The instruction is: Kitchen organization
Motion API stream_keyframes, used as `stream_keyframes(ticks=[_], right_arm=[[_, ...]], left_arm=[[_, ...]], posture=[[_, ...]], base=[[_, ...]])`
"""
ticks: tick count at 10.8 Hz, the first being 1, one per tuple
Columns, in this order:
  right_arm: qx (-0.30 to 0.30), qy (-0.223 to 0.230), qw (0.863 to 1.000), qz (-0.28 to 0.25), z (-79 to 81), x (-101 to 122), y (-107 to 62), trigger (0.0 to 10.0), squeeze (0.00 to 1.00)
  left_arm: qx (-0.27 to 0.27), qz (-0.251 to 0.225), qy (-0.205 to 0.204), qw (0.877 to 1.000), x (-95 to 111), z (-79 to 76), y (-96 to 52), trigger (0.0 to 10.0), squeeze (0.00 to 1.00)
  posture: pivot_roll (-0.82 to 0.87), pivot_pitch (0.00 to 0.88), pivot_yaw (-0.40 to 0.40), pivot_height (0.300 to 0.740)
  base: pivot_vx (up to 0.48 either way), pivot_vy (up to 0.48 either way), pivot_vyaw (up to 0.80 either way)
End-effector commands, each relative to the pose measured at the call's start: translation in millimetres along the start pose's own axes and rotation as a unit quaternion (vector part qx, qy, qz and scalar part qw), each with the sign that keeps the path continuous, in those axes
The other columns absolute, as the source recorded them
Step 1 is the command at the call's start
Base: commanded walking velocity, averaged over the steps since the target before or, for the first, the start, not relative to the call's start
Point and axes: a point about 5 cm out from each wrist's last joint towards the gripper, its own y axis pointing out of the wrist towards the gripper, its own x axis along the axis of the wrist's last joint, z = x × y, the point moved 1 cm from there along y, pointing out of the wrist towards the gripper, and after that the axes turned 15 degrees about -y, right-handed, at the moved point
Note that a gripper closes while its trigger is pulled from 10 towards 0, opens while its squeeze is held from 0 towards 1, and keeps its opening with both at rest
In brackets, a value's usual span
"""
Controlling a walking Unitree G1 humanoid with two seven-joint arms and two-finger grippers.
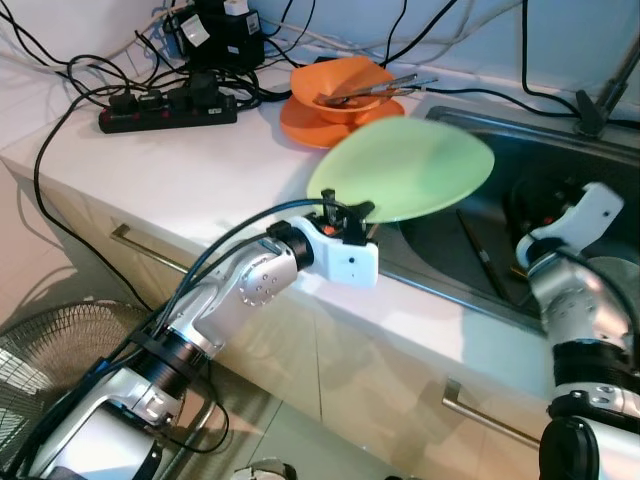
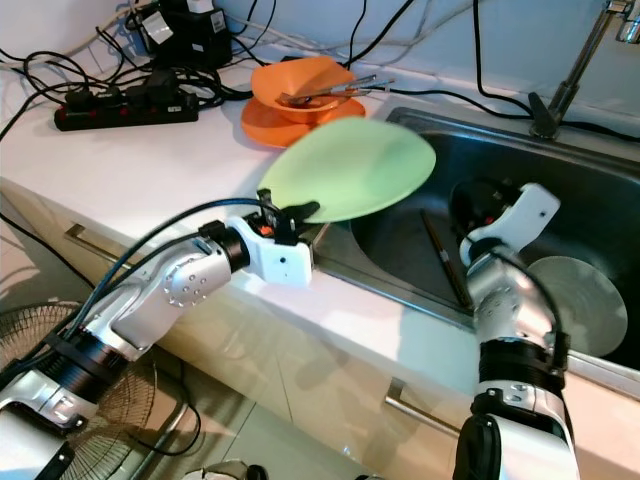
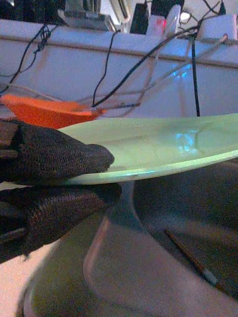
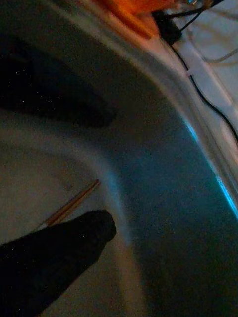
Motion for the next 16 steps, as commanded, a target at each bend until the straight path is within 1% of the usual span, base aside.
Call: stream_keyframes(ticks=[1, 2, 4, 5, 7, 8, 9, 10, 11, 12, 13, 14, 16], right_arm=[[0.004, 0.013, 1.000, -0.010, 1.2, 10.4, -1.1, 10.0, 1.00], [0.014, 0.020, 0.999, -0.022, 6.1, 22.0, -3.0, 10.0, 1.00], [0.027, 0.035, 0.998, -0.034, 9.5, 33.8, -7.2, 10.0, 1.00], [0.032, 0.054, 0.997, -0.038, 9.7, 39.3, -9.9, 10.0, 1.00], [0.028, 0.089, 0.995, -0.045, 3.4, 53.9, -17.5, 10.0, 1.00], [0.034, 0.100, 0.993, -0.047, 4.3, 57.0, -19.6, 10.0, 1.00], [0.047, 0.097, 0.993, -0.046, 8.0, 60.4, -22.8, 10.0, 0.67], [0.053, 0.102, 0.992, -0.045, 10.0, 61.4, -24.3, 10.0, 0.00], [0.069, 0.120, 0.990, -0.038, 17.4, 62.9, -27.4, 10.0, 0.00], [0.092, 0.127, 0.987, -0.027, 27.5, 60.9, -30.6, 10.0, 0.00], [0.113, 0.120, 0.986, -0.008, 36.5, 54.2, -33.1, 10.0, 0.00], [0.128, 0.121, 0.984, 0.007, 43.3, 48.4, -35.0, 10.0, 0.00], [0.142, 0.122, 0.982, 0.016, 50.0, 45.7, -37.8, 10.0, 0.00]], left_arm=[[-0.012, -0.009, -0.001, 1.000, 1.9, -5.5, 0.8, 10.0, 0.00], [-0.026, -0.005, -0.002, 1.000, 0.8, -11.7, 1.5, 10.0, 0.00], [-0.029, -0.007, -0.006, 1.000, 1.3, -13.7, 2.3, 10.0, 0.00], [-0.031, -0.007, -0.006, 0.999, 1.3, -14.5, 2.6, 10.0, 0.00], [-0.036, -0.008, -0.009, 0.999, 1.6, -16.6, 2.6, 10.0, 0.00], [-0.039, -0.007, -0.010, 0.999, 1.0, -17.8, 2.7, 10.0, 0.00], [-0.041, -0.006, -0.011, 0.999, 0.7, -19.2, 3.0, 10.0, 0.00], [-0.042, -0.005, -0.011, 0.999, 0.7, -19.7, 3.2, 10.0, 0.00], [-0.043, -0.003, -0.012, 0.999, 0.0, -20.8, 3.8, 10.0, 0.00], [-0.044, -0.001, -0.012, 0.999, -0.6, -21.5, 4.5, 10.0, 0.00], [-0.042, 0.000, -0.012, 0.999, -0.2, -21.9, 5.5, 10.0, 0.00], [-0.040, 0.000, -0.013, 0.999, 0.1, -21.6, 6.7, 10.0, 0.00], [-0.038, 0.001, -0.013, 0.999, -0.1, -21.8, 7.3, 10.0, 0.00]], posture=[[0.08, 0.036, 0.056, 0.740], [0.08, 0.048, 0.054, 0.740], [0.07, 0.059, 0.053, 0.740], [0.08, 0.061, 0.053, 0.740], [0.07, 0.071, 0.055, 0.740], [0.07, 0.071, 0.055, 0.740], [0.06, 0.079, 0.055, 0.740], [0.06, 0.079, 0.055, 0.740], [0.06, 0.083, 0.054, 0.740], [0.06, 0.083, 0.053, 0.740], [0.06, 0.084, 0.051, 0.740], [0.06, 0.087, 0.050, 0.740], [0.06, 0.088, 0.050, 0.740]], base=[[0.000, 0.000, 0.00], [0.000, 0.000, 0.00], [0.000, 0.000, 0.00], [0.000, 0.000, 0.00], [0.000, 0.000, 0.00], [0.000, 0.000, 0.00], [0.000, 0.000, 0.00], [0.000, 0.000, 0.00], [0.000, 0.000, 0.00], [0.000, 0.000, 0.00], [0.000, 0.000, 0.00], [0.000, 0.000, 0.00], [0.000, 0.000, 0.00]])
